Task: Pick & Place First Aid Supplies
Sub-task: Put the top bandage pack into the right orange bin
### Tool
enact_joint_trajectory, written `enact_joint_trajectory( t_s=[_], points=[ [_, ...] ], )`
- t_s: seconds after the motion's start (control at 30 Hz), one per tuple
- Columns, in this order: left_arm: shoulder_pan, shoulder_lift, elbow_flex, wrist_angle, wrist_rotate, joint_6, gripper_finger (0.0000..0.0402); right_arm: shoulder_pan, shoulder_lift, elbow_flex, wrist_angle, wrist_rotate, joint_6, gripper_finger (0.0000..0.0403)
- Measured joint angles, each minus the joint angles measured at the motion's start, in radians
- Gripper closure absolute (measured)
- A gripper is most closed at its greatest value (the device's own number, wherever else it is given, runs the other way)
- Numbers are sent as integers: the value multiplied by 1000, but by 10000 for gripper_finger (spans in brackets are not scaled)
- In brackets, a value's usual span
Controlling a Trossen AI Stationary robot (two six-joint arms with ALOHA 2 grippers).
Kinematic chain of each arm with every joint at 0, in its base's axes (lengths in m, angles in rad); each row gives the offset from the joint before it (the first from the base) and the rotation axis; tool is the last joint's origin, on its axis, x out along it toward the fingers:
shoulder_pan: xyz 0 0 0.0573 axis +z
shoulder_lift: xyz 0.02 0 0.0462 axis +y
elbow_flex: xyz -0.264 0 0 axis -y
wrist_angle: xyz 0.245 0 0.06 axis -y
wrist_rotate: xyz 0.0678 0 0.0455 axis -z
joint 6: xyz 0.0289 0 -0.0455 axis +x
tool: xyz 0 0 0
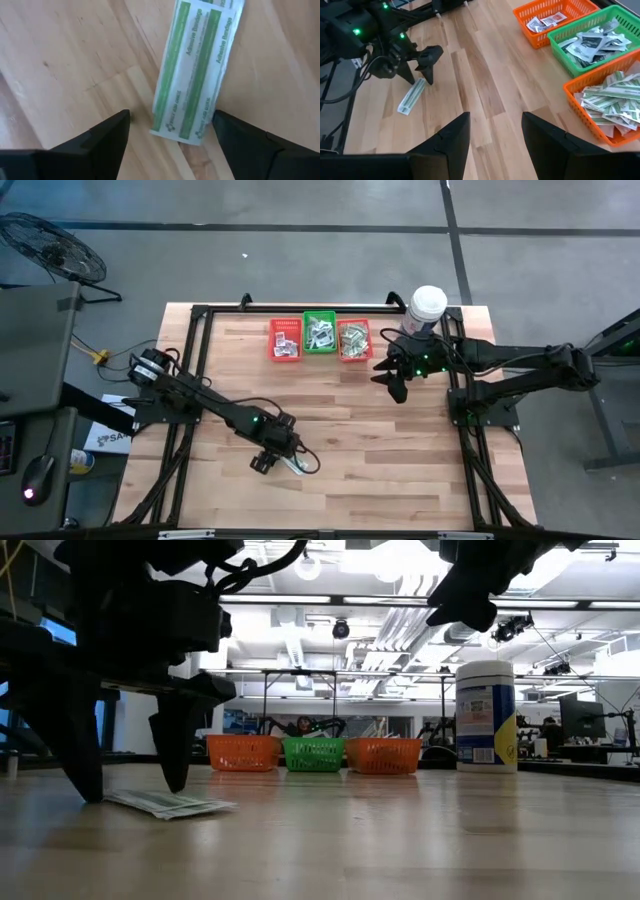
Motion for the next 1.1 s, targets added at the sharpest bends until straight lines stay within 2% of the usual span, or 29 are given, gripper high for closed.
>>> enact_joint_trajectory(
  t_s=[0.1, 0.5, 0.7, 0.93, 1.1],
  points=[
    [0, -1, -7, 2, 27, -1, 137, 0, 0, 0, 1, 11, 0, 231],
    [0, -1, -8, -5, 42, -9, 279, -1, 0, 0, 0, 16, 0, 231],
    [0, -1, -9, -8, 43, -40, 337, -1, 0, 0, -1, 16, 0, 231],
    [-1, 3, 36, -109, 56, -85, 392, -1, 1, 0, -1, 15, 0, 231],
    [-1, 3, 94, -199, 54, -85, 395, -1, 1, 0, -2, 14, 0, 231]
  ],
)
